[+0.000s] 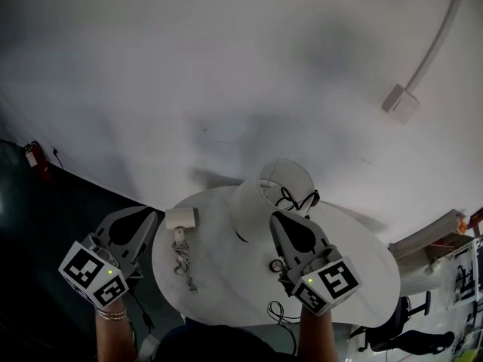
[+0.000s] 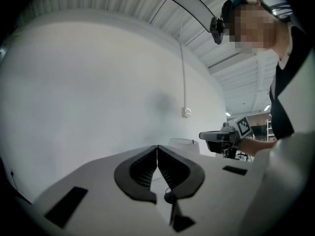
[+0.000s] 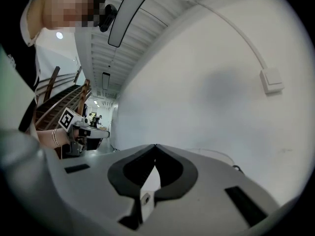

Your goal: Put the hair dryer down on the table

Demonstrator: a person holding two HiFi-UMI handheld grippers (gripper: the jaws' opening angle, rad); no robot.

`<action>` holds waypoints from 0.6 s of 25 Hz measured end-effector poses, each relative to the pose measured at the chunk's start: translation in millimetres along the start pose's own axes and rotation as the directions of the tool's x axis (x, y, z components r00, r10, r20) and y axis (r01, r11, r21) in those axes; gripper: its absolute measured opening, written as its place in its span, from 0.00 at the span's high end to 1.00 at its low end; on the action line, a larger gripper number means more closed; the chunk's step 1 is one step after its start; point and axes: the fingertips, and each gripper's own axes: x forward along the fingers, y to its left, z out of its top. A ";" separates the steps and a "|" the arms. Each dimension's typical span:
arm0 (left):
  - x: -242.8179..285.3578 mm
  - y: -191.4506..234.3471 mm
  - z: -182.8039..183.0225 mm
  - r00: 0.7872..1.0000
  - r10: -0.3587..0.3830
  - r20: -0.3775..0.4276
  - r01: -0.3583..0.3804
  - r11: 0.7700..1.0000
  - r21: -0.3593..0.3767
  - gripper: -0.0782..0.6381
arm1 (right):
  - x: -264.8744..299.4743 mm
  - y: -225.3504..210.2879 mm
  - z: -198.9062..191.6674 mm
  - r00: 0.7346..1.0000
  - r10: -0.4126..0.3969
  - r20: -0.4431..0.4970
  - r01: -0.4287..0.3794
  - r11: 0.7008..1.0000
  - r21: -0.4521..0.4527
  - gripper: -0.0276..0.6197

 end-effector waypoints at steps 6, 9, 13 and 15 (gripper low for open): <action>-7.3 6.1 7.5 0.999 0.045 0.005 -0.045 0.999 0.019 0.87 | -11.8 -19.2 5.2 0.999 -0.051 -0.008 0.051 0.998 -0.024 0.93; -10.1 9.5 8.7 0.997 0.071 0.013 -0.071 0.997 0.015 0.87 | -15.3 -26.4 3.7 0.997 -0.073 -0.018 0.073 0.997 -0.027 0.93; -10.5 7.1 6.8 0.996 0.085 0.016 -0.085 0.996 -0.003 0.87 | -20.2 -31.7 3.8 0.995 -0.094 -0.016 0.094 0.995 -0.022 0.93; -10.2 5.0 5.5 0.997 0.082 0.010 -0.082 0.997 -0.005 0.87 | -22.9 -31.8 4.7 0.995 -0.096 -0.012 0.096 0.995 -0.019 0.93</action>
